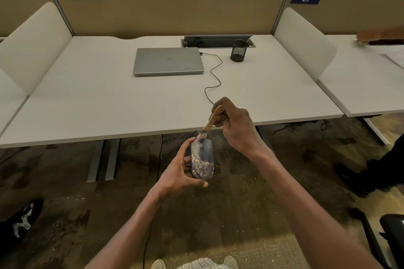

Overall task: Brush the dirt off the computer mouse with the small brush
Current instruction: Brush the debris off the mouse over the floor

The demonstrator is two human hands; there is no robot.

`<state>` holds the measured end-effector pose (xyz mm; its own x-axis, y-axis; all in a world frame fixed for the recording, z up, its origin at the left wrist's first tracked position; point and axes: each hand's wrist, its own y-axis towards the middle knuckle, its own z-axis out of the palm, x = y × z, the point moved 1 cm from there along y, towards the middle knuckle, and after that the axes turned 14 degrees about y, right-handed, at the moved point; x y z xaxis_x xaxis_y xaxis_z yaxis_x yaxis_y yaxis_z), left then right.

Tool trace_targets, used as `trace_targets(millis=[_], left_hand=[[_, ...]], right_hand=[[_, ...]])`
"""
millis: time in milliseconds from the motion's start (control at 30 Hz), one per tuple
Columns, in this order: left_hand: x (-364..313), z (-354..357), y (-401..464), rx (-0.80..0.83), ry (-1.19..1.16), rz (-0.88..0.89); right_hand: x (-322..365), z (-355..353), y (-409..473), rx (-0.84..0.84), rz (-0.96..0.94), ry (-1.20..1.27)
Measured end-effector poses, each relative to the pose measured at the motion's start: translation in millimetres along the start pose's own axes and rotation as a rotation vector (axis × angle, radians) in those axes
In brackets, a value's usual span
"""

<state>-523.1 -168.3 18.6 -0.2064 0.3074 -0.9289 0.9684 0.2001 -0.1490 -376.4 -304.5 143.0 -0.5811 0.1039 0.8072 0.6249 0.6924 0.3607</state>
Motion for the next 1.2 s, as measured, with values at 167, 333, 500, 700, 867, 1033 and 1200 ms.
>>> trace_targets(millis=[167,333,500,700,867,1033,1200], left_hand=[[1.5,1.1,0.4,0.003,0.000,0.006],[1.1,0.4,3.0,0.006,0.007,0.005],[2.0,-0.2,2.2,0.016,0.002,0.004],[0.5,-1.0,0.8,0.000,-0.005,-0.014],[-1.0,-1.9,-0.2,0.007,0.004,-0.022],[-2.1,-1.1,0.0,0.005,0.023,-0.028],[-4.6,0.3,-0.1,-0.004,0.025,-0.019]], right_hand=[[-1.9,0.1,4.4,0.011,0.003,-0.040],[-3.7,-0.1,4.8,0.004,0.005,0.014],[-8.6,-4.5,4.9,-0.037,0.033,-0.042],[-8.7,-5.1,1.8,-0.015,0.041,-0.036],[-0.4,-6.2,1.3,0.016,0.004,-0.023],[5.2,-9.7,-1.4,0.124,0.047,-0.048],[11.5,-3.7,2.1,0.029,0.011,-0.039]])
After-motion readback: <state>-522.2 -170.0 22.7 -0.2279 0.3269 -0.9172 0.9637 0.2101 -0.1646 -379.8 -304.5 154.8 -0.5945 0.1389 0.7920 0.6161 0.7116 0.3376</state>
